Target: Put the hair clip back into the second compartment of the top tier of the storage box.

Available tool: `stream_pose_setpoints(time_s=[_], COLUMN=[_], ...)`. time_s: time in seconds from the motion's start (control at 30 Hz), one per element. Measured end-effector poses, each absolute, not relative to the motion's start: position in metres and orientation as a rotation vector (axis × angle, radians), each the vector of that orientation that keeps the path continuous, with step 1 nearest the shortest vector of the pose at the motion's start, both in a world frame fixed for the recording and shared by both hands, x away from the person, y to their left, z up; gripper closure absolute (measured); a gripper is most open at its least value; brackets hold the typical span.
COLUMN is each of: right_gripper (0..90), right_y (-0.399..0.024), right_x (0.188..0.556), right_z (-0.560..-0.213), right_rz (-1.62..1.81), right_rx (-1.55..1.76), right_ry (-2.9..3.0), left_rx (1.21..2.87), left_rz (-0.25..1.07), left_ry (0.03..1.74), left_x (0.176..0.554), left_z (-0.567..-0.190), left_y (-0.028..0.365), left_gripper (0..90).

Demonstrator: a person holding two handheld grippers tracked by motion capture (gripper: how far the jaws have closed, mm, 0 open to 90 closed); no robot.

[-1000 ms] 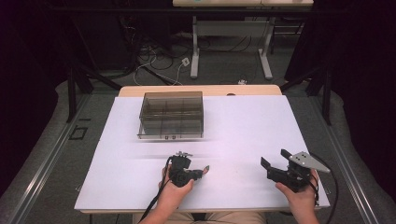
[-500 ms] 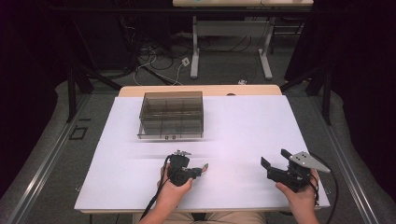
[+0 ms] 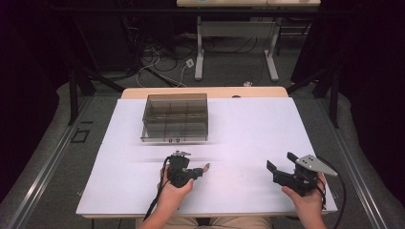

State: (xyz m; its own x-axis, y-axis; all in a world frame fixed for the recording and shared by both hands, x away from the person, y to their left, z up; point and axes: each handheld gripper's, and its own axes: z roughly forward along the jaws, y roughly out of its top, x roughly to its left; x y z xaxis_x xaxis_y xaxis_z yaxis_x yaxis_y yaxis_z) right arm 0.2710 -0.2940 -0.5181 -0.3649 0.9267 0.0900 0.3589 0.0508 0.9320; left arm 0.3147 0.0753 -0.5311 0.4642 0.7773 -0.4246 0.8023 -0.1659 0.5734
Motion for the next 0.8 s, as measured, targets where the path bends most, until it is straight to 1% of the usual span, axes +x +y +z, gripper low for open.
stream_pose_setpoints(time_s=[0.8], right_gripper=[14.3], right_y=[-0.295], right_x=[0.273], right_z=[-0.52], right_rz=[1.311], right_rx=[1.31], right_ry=[1.772], left_rx=[1.881], left_rz=[-0.03], left_ry=[1.337], left_x=[0.322], left_z=[-0.522], left_y=[0.089], left_gripper=[87.5])
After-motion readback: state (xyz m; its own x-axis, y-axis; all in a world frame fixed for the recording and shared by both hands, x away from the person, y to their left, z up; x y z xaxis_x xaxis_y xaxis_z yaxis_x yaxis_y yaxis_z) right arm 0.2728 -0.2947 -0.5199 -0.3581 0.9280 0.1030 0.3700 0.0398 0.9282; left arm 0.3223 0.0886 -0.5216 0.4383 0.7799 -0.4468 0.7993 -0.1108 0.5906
